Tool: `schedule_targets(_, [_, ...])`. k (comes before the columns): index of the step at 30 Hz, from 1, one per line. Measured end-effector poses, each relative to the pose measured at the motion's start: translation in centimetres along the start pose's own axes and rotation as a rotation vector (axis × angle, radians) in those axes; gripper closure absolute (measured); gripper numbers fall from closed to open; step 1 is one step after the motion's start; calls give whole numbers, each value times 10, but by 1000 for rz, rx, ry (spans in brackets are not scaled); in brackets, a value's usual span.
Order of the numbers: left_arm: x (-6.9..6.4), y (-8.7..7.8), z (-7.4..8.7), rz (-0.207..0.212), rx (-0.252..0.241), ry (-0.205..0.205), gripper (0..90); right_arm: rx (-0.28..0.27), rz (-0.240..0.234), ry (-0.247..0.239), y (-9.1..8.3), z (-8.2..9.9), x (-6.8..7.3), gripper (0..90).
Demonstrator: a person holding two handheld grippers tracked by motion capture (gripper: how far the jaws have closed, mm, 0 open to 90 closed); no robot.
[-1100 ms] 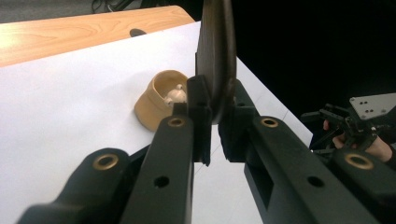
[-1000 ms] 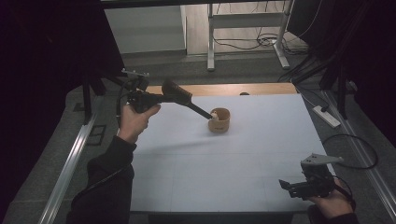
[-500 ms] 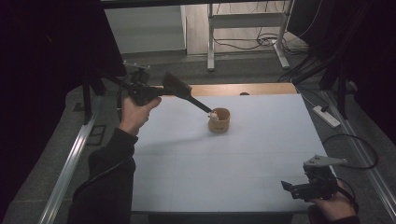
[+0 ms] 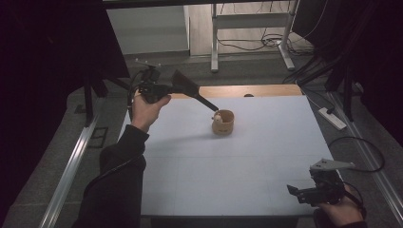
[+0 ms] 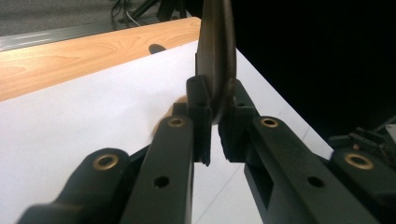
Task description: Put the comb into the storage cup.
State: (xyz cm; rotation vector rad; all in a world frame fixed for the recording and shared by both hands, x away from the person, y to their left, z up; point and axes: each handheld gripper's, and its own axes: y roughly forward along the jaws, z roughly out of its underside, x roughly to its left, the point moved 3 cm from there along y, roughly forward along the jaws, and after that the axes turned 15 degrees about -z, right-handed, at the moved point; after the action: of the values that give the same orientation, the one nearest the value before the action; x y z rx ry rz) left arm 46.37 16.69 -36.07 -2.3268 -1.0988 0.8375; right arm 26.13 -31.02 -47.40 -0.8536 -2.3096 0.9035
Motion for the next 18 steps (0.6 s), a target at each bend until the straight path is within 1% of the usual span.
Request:
schedule_targets(1, [0,2,0,0,-1,-5,828,0,0,0,0,0,0,8])
schedule_targets(9, [2,12,0,-5,7,-6,828,4,-1,-4,0,0,0,10])
schedule_targets(10, [1,14,0,-5,6,-13,828,4,-1,-4,0,0,0,10])
schedule_targets(18, [2,20,0,-6,13,-7,827,7,-3,-4,1,0,0,10])
